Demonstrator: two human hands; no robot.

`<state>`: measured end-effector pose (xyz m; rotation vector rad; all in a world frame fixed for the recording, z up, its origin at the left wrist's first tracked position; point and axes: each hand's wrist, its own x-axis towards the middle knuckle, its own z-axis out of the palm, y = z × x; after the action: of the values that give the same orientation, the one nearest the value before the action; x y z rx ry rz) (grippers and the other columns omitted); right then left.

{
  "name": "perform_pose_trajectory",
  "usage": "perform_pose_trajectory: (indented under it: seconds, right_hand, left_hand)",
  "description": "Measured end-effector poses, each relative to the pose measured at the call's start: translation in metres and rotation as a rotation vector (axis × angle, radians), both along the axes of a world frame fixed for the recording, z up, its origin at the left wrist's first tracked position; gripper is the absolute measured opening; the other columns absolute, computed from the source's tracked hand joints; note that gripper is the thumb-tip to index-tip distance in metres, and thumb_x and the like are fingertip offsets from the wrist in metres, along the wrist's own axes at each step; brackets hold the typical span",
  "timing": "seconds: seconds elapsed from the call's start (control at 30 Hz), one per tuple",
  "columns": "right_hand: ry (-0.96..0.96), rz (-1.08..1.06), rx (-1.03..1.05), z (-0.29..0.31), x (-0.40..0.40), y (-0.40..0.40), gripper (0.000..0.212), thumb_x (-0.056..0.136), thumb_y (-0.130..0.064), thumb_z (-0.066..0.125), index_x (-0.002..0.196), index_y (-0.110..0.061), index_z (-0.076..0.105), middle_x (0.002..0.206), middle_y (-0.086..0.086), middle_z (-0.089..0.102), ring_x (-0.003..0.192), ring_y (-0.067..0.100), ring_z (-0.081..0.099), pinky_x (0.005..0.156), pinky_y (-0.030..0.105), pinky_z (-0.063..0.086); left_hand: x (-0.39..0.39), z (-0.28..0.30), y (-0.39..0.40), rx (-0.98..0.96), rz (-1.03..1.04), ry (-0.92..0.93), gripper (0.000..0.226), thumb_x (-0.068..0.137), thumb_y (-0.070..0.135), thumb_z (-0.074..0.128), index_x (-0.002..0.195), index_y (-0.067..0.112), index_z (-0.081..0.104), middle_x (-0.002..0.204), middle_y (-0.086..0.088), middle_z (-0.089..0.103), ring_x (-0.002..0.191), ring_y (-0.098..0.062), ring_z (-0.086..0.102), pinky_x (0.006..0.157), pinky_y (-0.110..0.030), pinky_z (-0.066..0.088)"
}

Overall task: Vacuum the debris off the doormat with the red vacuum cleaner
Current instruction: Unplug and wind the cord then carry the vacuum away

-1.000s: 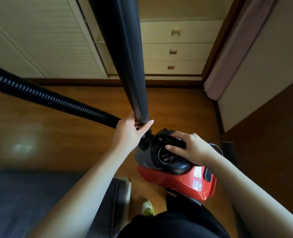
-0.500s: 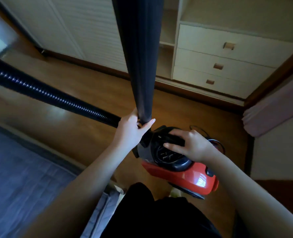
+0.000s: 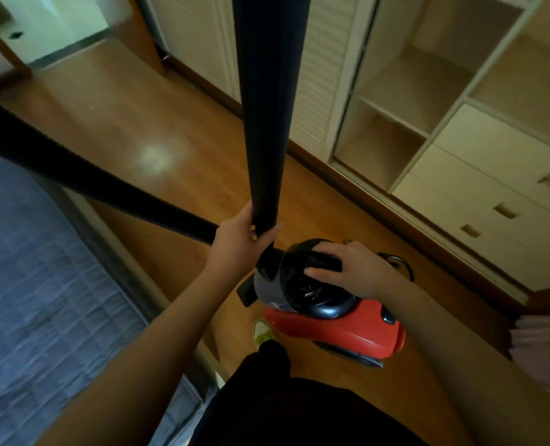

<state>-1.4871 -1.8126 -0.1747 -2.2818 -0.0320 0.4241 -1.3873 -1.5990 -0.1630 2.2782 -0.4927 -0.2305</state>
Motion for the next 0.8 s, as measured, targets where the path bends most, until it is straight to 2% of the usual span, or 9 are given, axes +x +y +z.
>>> perform_pose_trajectory:
  seconds: [0.07,0.13,0.23,0.33,0.43,0.57,0.7,0.8]
  right_hand:
    - [0.011,0.034,-0.009,0.002,0.037,0.009,0.038,0.086,-0.067,0.052,0.119,-0.048,0.055,0.094,-0.018,0.070,0.080,-0.002,0.066,0.072,0.033,0.058]
    - [0.011,0.047,-0.011,0.004,0.070,0.017,0.037,0.088,-0.062,0.054,0.120,-0.043,0.056,0.090,-0.016,0.070,0.075,0.000,0.066,0.070,0.033,0.058]
    - [0.020,0.083,-0.011,0.009,0.122,0.028,0.040,0.089,-0.059,0.056,0.123,-0.038,0.058,0.090,-0.018,0.068,0.079,-0.001,0.066,0.072,0.028,0.057]
    - [0.023,0.130,-0.027,0.017,0.174,0.034,0.038,0.091,-0.055,0.056,0.124,-0.036,0.059,0.092,-0.019,0.067,0.083,-0.001,0.065,0.072,0.021,0.055]
    - [-0.005,0.191,-0.029,0.023,0.227,0.039,0.041,0.090,-0.058,0.053,0.125,-0.036,0.058,0.103,-0.014,0.068,0.090,0.003,0.066,0.077,0.021,0.055]
    - [-0.052,0.259,-0.034,0.020,0.302,0.042,0.047,0.088,-0.060,0.053,0.127,-0.035,0.059,0.106,-0.019,0.065,0.092,0.004,0.066,0.079,0.023,0.055]
    - [-0.051,0.321,-0.052,0.007,0.385,0.038,0.047,0.087,-0.064,0.053,0.126,-0.037,0.058,0.109,-0.013,0.068,0.094,0.006,0.066,0.079,0.029,0.058]
    - [-0.043,0.398,-0.043,0.000,0.446,0.034,0.049,0.087,-0.065,0.051,0.127,-0.037,0.057,0.100,-0.016,0.065,0.087,0.004,0.066,0.073,0.025,0.058]
  left_hand:
    - [0.031,0.002,0.014,-0.015,0.052,0.011,0.025,0.090,0.042,0.068,0.105,0.036,0.048,0.087,0.025,0.056,0.089,-0.005,0.066,0.075,-0.027,0.059]
    - [0.059,0.006,0.025,-0.024,0.081,0.004,0.024,0.090,0.041,0.068,0.103,0.034,0.049,0.086,0.026,0.055,0.085,0.001,0.061,0.076,-0.022,0.057]
    - [0.101,0.010,0.040,-0.055,0.123,-0.004,0.024,0.090,0.038,0.069,0.104,0.033,0.050,0.087,0.028,0.055,0.087,0.008,0.056,0.079,-0.014,0.052]
    - [0.142,0.013,0.051,-0.072,0.172,-0.005,0.023,0.091,0.038,0.069,0.106,0.033,0.053,0.087,0.027,0.058,0.085,0.009,0.057,0.079,-0.014,0.052]
    - [0.182,0.014,0.057,-0.066,0.220,-0.030,0.032,0.092,0.037,0.067,0.118,0.022,0.057,0.098,0.017,0.063,0.091,0.004,0.057,0.080,-0.017,0.052]
    - [0.242,0.013,0.058,-0.061,0.302,-0.015,0.042,0.091,0.038,0.067,0.126,0.017,0.056,0.110,0.007,0.068,0.100,-0.005,0.062,0.087,-0.025,0.056]
    - [0.305,0.009,0.056,-0.035,0.405,0.000,0.040,0.091,0.036,0.068,0.122,0.015,0.057,0.112,0.003,0.068,0.108,-0.012,0.064,0.088,-0.024,0.054]
    - [0.354,0.012,0.052,-0.032,0.487,0.017,0.040,0.089,0.037,0.070,0.122,0.016,0.058,0.115,0.002,0.069,0.109,-0.015,0.066,0.092,-0.034,0.057]
